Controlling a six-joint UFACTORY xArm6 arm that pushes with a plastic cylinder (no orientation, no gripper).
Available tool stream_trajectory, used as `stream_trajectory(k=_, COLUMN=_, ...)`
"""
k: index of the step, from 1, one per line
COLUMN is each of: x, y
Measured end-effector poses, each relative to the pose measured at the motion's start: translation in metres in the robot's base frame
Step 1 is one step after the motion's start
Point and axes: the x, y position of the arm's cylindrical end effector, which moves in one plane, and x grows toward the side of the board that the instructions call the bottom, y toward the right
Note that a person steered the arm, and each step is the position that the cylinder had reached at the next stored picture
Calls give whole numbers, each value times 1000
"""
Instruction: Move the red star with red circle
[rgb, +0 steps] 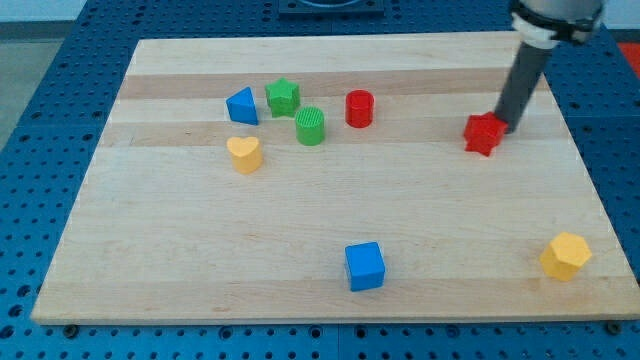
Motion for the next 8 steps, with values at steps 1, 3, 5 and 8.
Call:
stream_trajectory(k=1, x=0, y=-19)
stream_trajectory(k=3, x=44, y=10)
stream_trajectory(k=5, x=41, y=-23)
stream_trajectory(k=8, x=12, y=-37)
